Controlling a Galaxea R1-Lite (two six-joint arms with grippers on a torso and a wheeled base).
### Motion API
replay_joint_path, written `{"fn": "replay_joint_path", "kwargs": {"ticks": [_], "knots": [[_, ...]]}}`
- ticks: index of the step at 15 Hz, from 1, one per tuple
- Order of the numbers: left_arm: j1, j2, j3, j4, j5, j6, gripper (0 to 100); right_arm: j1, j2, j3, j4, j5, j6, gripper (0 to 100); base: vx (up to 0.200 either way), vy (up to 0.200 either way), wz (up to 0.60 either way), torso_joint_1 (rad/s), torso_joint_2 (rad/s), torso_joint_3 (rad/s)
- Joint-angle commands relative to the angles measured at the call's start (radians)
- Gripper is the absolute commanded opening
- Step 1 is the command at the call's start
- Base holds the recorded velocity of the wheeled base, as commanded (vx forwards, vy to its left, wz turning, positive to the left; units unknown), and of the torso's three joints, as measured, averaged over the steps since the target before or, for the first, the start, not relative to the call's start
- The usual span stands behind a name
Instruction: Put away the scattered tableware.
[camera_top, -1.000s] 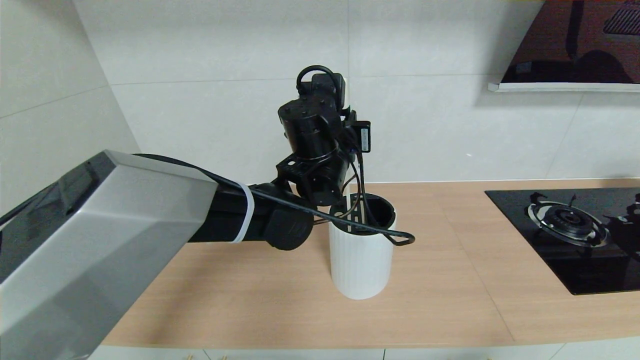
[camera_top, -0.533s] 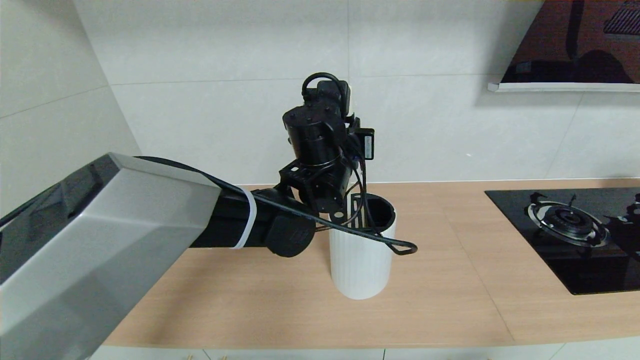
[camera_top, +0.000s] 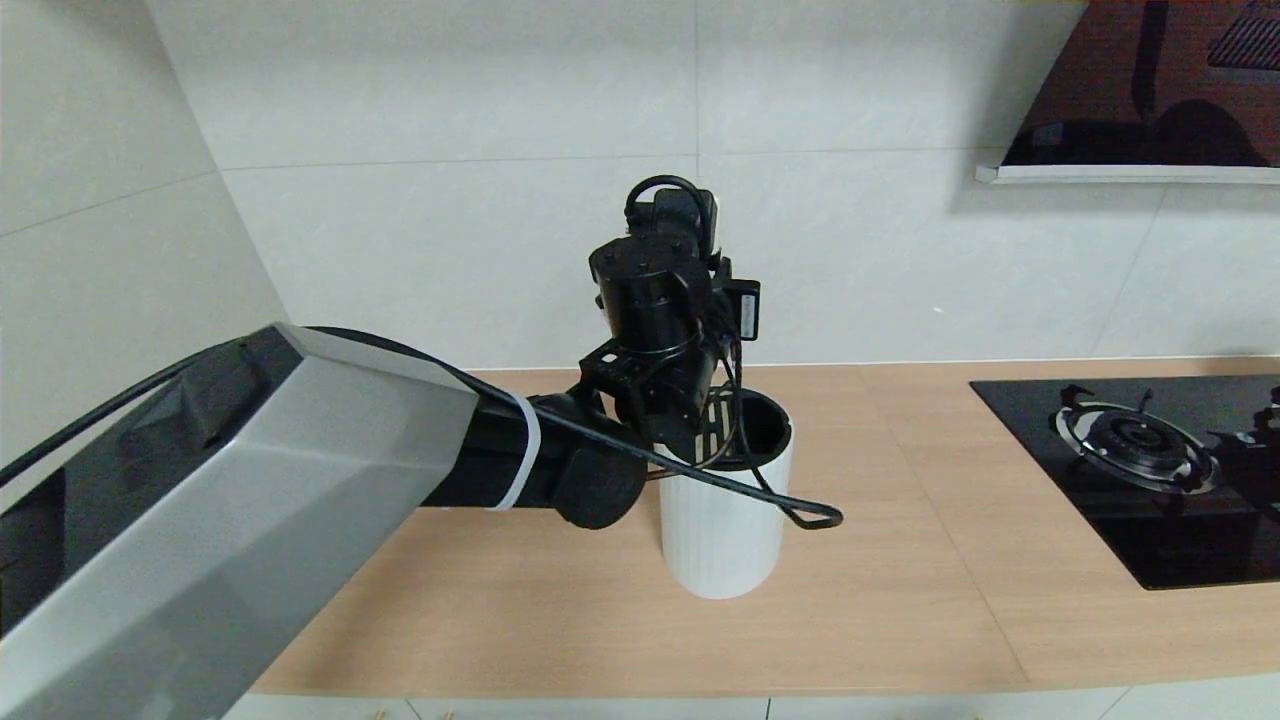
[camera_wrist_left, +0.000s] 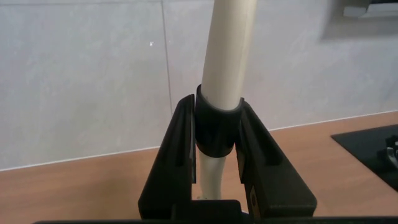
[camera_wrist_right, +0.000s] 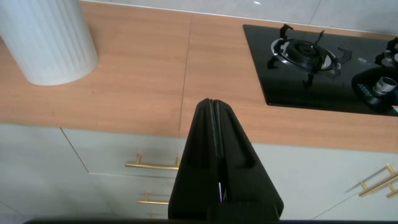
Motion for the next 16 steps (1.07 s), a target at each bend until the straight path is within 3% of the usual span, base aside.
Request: {"fn": "replay_joint_path", "kwargs": {"ticks": [1,6,13,16], "knots": [[0.0,0.009,0.002,-0.001,0.001,-0.003,0,0.0,0.002,0.0,-0.001,0.0,0.0,0,0.0,0.0,0.0,0.0,0.0,0.0],[0.0,0.006,0.068,-0.064,0.001,-0.01,0,0.0,0.002,0.0,-0.001,0.0,0.0,0,0.0,0.0,0.0,0.0,0.0,0.0],[0.002,0.001,0.097,-0.077,0.002,-0.01,0,0.0,0.002,0.0,-0.001,0.0,0.001,0,0.0,0.0,0.0,0.0,0.0,0.0],[0.0,0.004,0.098,-0.077,0.013,-0.026,0,0.0,0.002,0.0,-0.001,0.0,0.001,0,0.0,0.0,0.0,0.0,0.0,0.0]]}}
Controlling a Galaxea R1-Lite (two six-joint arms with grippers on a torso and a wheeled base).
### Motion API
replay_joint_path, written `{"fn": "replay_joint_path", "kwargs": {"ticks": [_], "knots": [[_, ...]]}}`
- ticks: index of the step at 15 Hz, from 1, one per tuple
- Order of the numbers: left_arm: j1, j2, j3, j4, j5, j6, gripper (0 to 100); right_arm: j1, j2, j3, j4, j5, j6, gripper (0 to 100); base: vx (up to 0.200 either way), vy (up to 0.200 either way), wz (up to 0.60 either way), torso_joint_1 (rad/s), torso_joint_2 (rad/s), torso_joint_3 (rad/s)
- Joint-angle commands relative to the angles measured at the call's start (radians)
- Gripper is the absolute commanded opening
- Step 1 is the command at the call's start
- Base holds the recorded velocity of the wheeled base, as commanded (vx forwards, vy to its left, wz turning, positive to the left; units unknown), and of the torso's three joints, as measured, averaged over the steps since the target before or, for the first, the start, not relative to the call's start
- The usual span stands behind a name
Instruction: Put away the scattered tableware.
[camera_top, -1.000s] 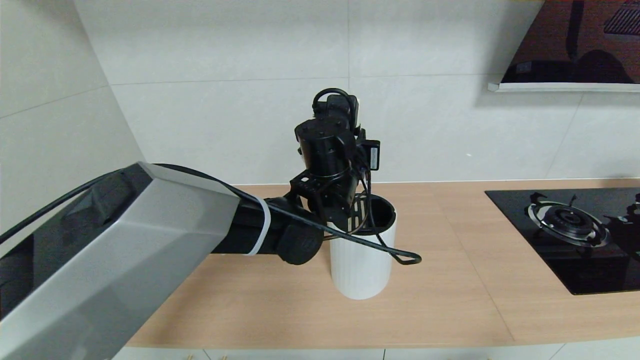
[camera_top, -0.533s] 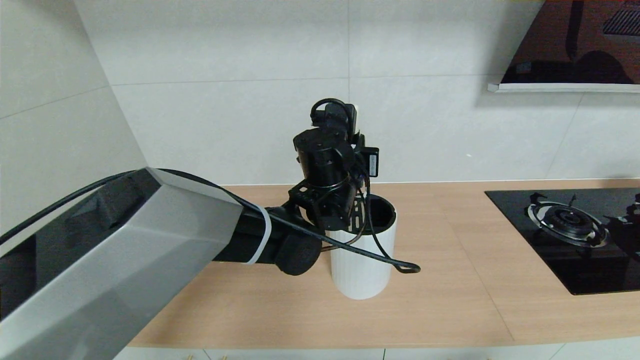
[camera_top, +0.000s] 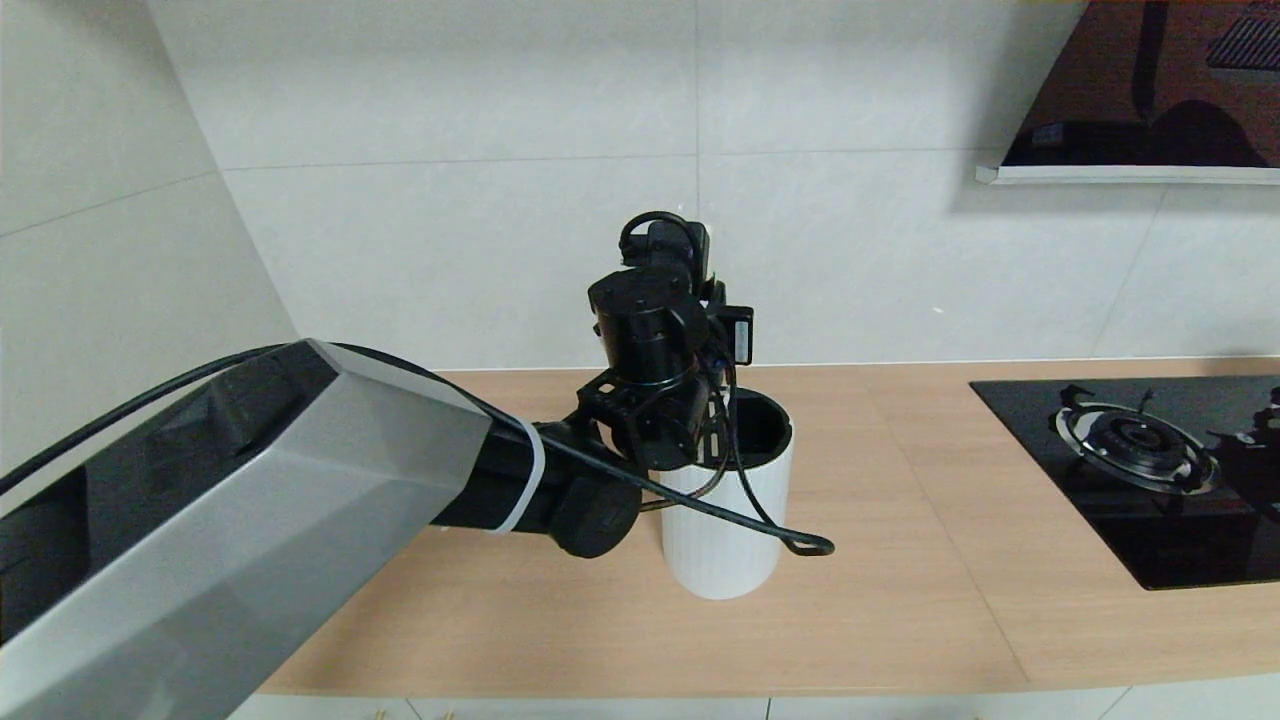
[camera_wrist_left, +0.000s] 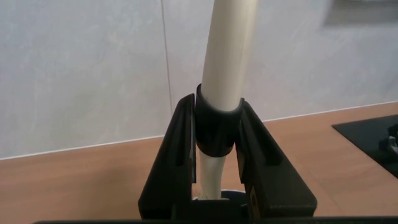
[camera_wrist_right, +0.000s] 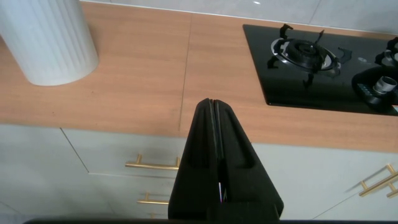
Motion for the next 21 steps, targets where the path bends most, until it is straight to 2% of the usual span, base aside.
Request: {"fn": "replay_joint_path", "kwargs": {"ticks": [1,16,17,21], "knots": [[0.0,0.003,0.009,-0.001,0.003,-0.012,0,0.0,0.002,0.0,-0.001,0.0,-0.001,0,0.0,0.0,0.0,0.0,0.0,0.0],[0.001,0.026,0.078,-0.043,0.003,-0.03,0,-0.002,0.002,0.0,-0.001,0.0,0.006,0,0.0,0.0,0.0,0.0,0.0,0.0],[0.001,0.026,0.08,-0.043,0.003,-0.043,100,0.0,0.002,0.0,0.0,0.0,0.006,0,0.0,0.0,0.0,0.0,0.0,0.0],[0.001,0.019,0.103,-0.054,0.003,-0.05,100,-0.002,0.002,0.0,0.0,0.0,0.006,0,0.0,0.0,0.0,0.0,0.0,0.0]]}}
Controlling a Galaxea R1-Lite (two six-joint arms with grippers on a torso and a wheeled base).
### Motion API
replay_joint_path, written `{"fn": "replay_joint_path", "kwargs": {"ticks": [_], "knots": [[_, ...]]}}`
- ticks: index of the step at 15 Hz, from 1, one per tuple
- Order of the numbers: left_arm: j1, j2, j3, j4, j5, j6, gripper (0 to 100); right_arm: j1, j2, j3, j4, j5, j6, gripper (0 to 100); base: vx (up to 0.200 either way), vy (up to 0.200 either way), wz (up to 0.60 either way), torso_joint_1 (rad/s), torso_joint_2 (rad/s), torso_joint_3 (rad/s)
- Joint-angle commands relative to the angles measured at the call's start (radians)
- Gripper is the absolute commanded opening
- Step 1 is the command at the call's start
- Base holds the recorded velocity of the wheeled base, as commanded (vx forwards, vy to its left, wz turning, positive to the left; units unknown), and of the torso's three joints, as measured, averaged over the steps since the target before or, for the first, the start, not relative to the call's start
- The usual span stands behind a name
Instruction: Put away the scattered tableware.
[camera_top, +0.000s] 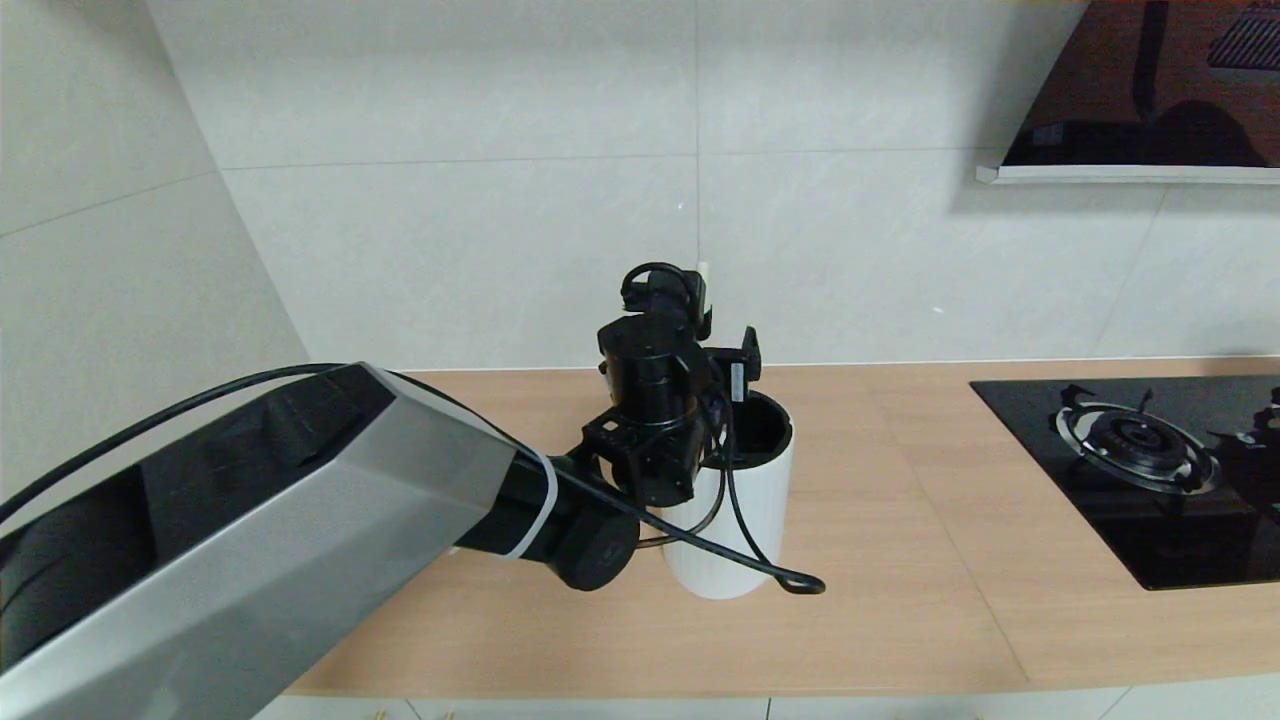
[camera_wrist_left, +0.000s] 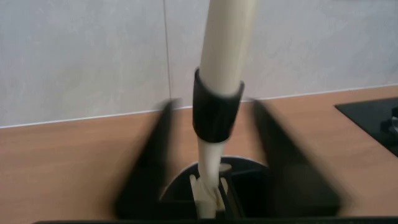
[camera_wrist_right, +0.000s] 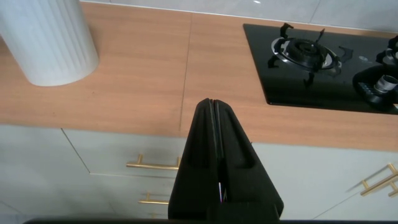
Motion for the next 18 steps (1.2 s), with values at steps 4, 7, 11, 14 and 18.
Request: {"fn": "replay_joint_path", "kwargs": {"ticks": [4,7,11,14,18], "knots": [[0.009,-0.009,0.003,-0.026,-0.009,0.006,100,0.0,0.002,0.0,-0.002,0.0,0.0,0,0.0,0.0,0.0,0.0,0.0,0.0],[0.032,-0.006,-0.041,-0.072,-0.093,0.092,100,0.0,0.002,0.0,0.0,0.0,0.0,0,0.0,0.0,0.0,0.0,0.0,0.0],[0.041,0.008,0.031,-0.172,-0.139,0.172,100,0.0,0.002,0.0,0.0,0.0,0.0,0,0.0,0.0,0.0,0.0,0.0,0.0],[0.037,0.003,0.038,-0.175,-0.138,0.176,100,0.0,0.002,0.0,0.0,0.0,0.0,0,0.0,0.0,0.0,0.0,0.0,0.0],[0.037,-0.02,0.021,-0.175,-0.139,0.179,100,-0.001,0.002,0.0,0.0,0.0,0.0,0,0.0,0.0,0.0,0.0,0.0,0.0]]}}
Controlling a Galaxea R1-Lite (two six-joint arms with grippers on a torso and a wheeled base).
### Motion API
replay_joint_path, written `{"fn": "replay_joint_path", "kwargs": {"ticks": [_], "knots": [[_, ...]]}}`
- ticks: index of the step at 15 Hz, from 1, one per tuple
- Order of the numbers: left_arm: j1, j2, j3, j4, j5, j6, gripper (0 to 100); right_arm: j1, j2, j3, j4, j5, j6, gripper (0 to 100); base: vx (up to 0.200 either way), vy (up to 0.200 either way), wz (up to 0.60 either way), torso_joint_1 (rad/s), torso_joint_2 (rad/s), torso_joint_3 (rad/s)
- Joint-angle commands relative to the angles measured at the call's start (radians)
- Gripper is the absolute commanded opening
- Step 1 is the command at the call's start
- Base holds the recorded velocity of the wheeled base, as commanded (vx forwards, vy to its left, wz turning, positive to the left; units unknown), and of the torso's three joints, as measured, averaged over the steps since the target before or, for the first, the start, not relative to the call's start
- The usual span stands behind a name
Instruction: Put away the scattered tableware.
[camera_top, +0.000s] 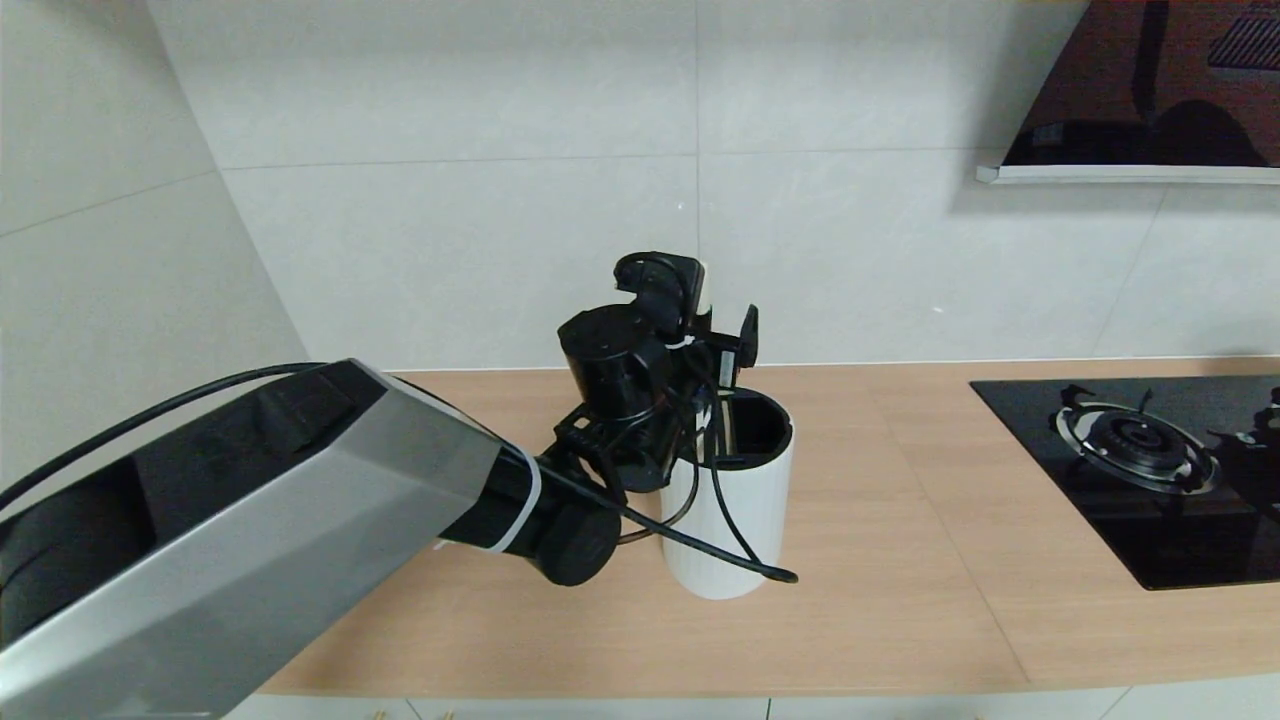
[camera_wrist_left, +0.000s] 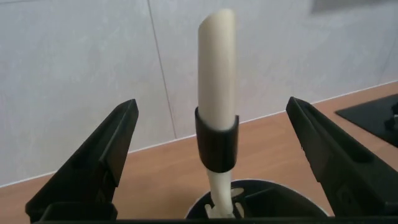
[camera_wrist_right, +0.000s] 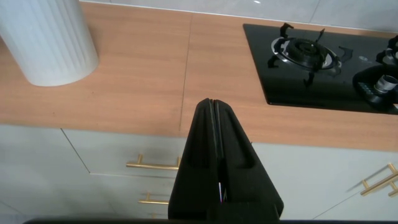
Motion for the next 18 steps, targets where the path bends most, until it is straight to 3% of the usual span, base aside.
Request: {"fn": "replay_joint_path", "kwargs": {"ticks": [1,6,7,11,18], "knots": [[-0.001,-0.02,-0.023,-0.001,-0.001,0.0,100,0.001,0.002,0.0,0.0,0.0,0.0,0,0.0,0.0,0.0,0.0,0.0,0.0],[-0.002,-0.027,-0.023,-0.016,-0.001,0.016,100,0.001,0.002,0.0,0.0,0.0,0.0,0,0.0,0.0,0.0,0.0,0.0,0.0],[-0.002,-0.026,-0.017,-0.018,-0.003,0.014,0,0.001,0.002,0.0,0.0,0.0,0.0,0,0.0,0.0,0.0,0.0,0.0,0.0],[-0.002,-0.021,-0.014,-0.024,-0.022,0.019,0,0.001,0.002,0.0,0.0,0.0,0.001,0,0.0,0.0,0.0,0.0,0.0,0.0],[0.003,0.014,0.012,-0.073,-0.003,0.025,0,0.001,0.002,0.0,0.0,0.0,0.001,0,0.0,0.0,0.0,0.0,0.0,0.0]]}}
